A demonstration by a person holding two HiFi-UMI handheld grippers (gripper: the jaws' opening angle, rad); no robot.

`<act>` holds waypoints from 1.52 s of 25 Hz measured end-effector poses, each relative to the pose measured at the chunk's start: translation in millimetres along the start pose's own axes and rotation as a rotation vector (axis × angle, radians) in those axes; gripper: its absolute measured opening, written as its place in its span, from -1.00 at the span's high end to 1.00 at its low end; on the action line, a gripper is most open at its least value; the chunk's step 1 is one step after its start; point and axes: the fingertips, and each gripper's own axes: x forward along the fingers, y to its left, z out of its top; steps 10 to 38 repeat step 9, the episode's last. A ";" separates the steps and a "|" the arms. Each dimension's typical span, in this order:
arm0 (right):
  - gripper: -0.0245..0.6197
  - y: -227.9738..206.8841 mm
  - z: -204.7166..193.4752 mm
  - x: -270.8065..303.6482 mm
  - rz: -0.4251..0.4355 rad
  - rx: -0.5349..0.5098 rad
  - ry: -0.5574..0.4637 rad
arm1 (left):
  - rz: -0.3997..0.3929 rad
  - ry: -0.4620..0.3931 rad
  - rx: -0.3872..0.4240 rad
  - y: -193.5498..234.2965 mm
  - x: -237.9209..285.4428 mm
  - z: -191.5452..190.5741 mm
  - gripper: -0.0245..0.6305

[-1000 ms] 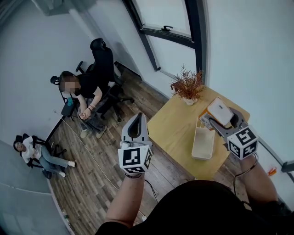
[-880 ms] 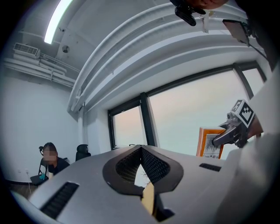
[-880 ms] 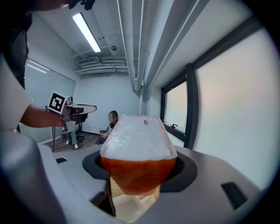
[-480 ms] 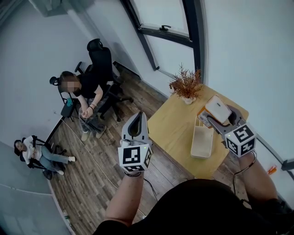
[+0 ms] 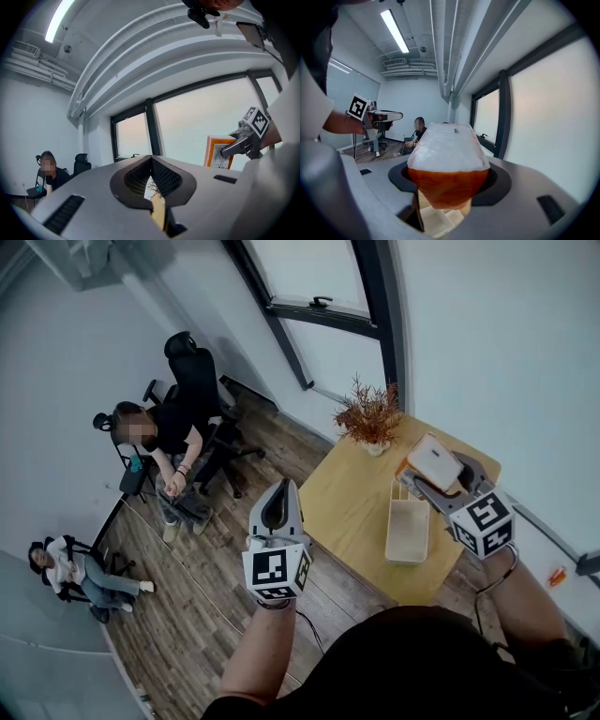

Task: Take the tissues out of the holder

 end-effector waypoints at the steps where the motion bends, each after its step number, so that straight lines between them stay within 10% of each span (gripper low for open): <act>1: 0.03 -0.3 0.1 -0.6 -0.001 0.000 0.001 | -0.005 0.002 -0.003 -1.7 1.0 -1.2 0.91; 38: 0.03 -3.9 -1.4 2.3 -0.011 0.011 0.002 | -0.019 0.005 -0.020 -4.9 7.0 -5.8 0.91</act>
